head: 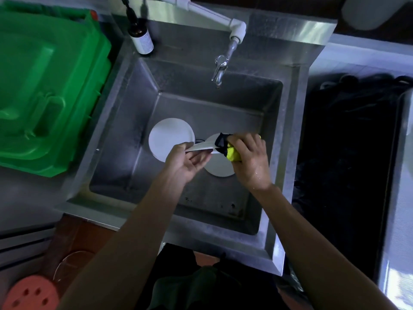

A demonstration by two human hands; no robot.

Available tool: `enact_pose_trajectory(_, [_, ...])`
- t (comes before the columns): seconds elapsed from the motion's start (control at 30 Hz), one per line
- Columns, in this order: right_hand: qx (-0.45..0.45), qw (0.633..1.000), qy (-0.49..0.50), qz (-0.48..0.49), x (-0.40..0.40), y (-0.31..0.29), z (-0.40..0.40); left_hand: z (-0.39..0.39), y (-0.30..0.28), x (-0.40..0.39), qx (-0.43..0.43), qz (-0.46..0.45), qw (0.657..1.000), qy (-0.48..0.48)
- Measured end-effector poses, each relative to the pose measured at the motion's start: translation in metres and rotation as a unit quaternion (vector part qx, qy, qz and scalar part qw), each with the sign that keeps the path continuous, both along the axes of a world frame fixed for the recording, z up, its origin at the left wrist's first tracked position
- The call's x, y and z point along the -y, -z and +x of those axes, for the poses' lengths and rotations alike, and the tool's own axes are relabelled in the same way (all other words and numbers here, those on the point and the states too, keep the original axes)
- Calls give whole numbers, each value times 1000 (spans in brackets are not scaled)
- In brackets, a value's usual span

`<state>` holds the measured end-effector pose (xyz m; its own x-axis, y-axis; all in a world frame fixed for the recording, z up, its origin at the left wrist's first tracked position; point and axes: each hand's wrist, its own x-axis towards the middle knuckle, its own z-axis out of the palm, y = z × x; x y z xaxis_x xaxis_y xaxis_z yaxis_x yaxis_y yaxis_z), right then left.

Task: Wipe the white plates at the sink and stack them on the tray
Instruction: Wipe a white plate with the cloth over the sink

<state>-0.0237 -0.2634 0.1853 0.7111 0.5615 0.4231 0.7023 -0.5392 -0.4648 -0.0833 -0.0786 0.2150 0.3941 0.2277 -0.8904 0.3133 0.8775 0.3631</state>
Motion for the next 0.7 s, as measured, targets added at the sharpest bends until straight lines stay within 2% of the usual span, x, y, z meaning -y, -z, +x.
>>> enact_pose_trajectory(0.17, [-38, 999, -28, -17, 4, 8, -7, -1, 0, -2, 4, 7, 998, -55])
enact_pose_trajectory(0.37, [-135, 987, -66, -63, 8, 9, -13, -2, 4, -10, -11, 79, 995, -63])
enact_pose_trajectory(0.53, [-279, 960, -28, -4, -6, -5, -14, -6, 5, -8, 19, 114, 993, -39])
enact_pose_trajectory(0.7, [-350, 934, 15, 65, -30, -18, -12, -11, 2, 4, 71, 124, 990, 12])
